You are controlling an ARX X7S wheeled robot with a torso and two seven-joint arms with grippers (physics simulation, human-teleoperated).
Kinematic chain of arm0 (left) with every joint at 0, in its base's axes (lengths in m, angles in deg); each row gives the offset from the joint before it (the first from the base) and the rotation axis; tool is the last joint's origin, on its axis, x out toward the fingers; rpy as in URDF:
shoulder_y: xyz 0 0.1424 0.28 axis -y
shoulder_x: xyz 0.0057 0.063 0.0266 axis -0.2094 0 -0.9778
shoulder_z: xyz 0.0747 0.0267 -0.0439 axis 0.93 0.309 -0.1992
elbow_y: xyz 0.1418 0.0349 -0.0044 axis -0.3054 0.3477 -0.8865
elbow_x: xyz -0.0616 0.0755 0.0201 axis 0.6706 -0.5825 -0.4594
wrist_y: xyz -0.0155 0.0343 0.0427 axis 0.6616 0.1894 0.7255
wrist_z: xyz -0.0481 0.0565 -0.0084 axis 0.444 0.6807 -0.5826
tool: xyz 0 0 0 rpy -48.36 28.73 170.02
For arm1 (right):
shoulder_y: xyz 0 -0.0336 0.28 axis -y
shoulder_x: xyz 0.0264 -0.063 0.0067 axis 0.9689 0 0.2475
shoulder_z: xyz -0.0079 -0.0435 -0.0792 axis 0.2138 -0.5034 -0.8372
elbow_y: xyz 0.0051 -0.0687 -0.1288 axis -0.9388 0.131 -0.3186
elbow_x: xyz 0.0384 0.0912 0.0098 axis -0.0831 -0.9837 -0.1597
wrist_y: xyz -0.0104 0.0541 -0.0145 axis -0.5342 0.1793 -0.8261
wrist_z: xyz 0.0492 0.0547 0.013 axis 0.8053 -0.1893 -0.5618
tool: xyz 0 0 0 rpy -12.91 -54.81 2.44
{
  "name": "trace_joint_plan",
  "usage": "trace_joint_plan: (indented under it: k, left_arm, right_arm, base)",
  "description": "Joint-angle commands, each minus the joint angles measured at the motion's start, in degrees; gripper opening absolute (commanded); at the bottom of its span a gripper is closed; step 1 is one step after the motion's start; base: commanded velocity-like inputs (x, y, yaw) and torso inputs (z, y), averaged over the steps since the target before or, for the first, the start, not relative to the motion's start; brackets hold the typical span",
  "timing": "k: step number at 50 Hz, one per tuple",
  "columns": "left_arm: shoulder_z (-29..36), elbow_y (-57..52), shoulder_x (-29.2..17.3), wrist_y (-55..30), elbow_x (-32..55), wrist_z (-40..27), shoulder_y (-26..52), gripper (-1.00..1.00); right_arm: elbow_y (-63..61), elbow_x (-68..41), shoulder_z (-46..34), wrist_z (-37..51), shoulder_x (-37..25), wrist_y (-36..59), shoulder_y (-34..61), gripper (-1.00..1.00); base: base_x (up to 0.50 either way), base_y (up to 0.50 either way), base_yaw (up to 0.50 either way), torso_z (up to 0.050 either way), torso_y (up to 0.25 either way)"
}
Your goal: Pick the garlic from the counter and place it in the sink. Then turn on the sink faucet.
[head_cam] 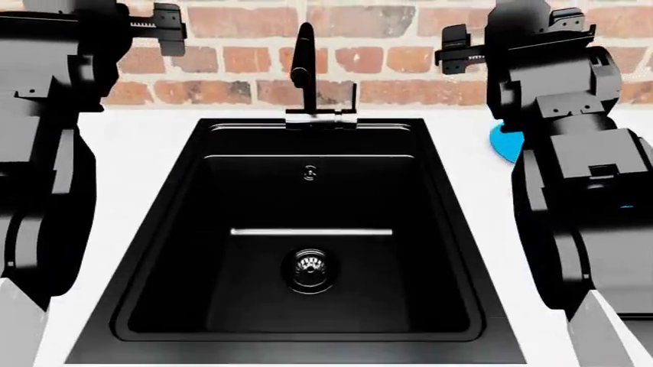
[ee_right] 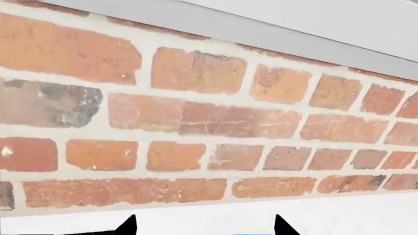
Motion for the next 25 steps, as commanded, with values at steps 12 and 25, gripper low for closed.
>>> trace_joint_plan:
  k: [12,25]
  left_arm:
    - [-0.81,0.09,0.11,-0.07,-0.96,0.35,-0.09,1.0]
    - [-0.77,0.09,-0.14,-0.2,-1.08,0.53,-0.1,1.0]
  right_arm:
    - [0.09,0.29,0.19,-0.1,-0.11,-0.14,-0.38,1.0]
    - [0.08,0.55,0.79,1.56,-0.7,6.95,1.79,1.0]
  base:
    - [0.5,0.0,0.0,0.0,0.0]
    - [0.31,0.0,0.0,0.0,0.001]
